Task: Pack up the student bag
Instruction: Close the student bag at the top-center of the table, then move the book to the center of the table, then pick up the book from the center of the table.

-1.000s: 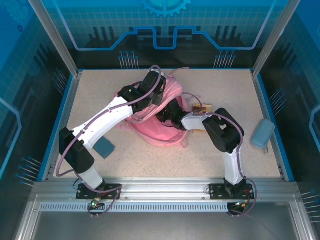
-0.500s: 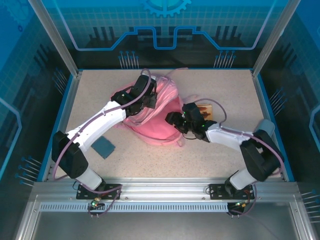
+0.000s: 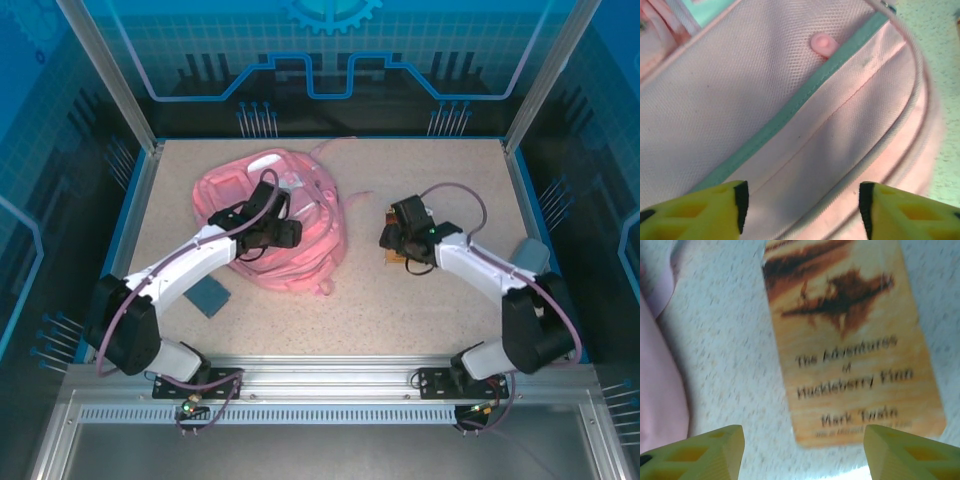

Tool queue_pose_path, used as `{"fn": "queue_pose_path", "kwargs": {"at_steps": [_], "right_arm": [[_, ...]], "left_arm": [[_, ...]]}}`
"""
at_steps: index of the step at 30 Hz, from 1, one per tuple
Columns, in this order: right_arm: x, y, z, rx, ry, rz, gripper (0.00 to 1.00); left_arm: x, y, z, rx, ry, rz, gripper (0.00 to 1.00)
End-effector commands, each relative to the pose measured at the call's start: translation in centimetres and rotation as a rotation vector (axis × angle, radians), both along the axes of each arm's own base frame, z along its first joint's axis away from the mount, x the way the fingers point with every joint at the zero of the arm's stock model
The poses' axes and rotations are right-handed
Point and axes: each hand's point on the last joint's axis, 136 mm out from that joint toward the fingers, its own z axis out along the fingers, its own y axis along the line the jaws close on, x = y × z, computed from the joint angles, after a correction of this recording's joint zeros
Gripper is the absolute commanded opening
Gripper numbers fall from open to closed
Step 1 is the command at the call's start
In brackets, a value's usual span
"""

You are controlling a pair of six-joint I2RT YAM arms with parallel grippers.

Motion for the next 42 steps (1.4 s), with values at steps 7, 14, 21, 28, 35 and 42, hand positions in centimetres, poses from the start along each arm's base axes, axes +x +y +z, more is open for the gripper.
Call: {"fn": "queue_pose_path", "kwargs": {"at_steps": [7,14,21,28,35,42], "right_arm": [[2.1,0.2,-5.2,-0.075,0.249,0.135,0.66],[-0.3,1.1,-7.4,-0.038,0.339,0.152,0.65],[-5.5,3.5,-8.0,0.125,0.410,0.188,0.65],[-9.5,4.9,-5.9,0.198,0.397,0.237,0.64],[-6.9,1.6,-0.6,0.145,0.184,0.211,0.70],[-6.4,-3.2,-3.1,0.150,0.245,0.097,0.69]], "left_arm": [[-1.8,-1.0,2.9,-0.231,-0.020,0.053,0.84],[-2.2,-1.3,3.1,-0.272,-0.014,0.056,0.88],[-1.8,-2.7,2.8,-0.315,0.015,0.045,0.88],[-1.6,-6.1,1.9,-0.333,0.059,-0.007,0.87],[-2.5,-12.2,0.6,-0.390,0.133,-0.107,0.85],[-3.5,-17.6,-3.1,-0.402,0.270,-0.127,0.75]]}}
